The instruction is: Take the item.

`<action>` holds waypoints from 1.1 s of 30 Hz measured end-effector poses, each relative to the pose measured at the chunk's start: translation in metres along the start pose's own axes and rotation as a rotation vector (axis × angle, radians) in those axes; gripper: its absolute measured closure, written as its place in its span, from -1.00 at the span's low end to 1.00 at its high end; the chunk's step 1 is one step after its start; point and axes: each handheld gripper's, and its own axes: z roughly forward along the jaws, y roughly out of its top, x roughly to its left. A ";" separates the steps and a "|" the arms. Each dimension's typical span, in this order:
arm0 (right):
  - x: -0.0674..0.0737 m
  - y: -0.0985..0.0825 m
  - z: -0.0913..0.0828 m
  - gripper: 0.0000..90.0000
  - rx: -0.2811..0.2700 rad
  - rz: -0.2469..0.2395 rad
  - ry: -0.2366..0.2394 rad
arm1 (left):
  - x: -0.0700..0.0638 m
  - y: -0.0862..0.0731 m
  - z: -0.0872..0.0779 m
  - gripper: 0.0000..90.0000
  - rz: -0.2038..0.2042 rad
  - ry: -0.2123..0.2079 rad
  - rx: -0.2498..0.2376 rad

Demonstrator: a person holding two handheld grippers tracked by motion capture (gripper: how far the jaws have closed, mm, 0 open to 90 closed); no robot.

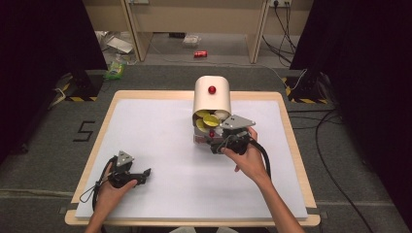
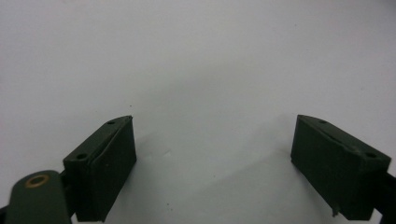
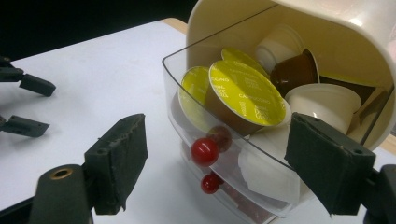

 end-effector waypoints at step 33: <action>0.016 -0.016 -0.018 -0.51 -0.016 -0.024 0.032 | 0.000 0.000 0.000 -0.70 0.002 0.001 0.000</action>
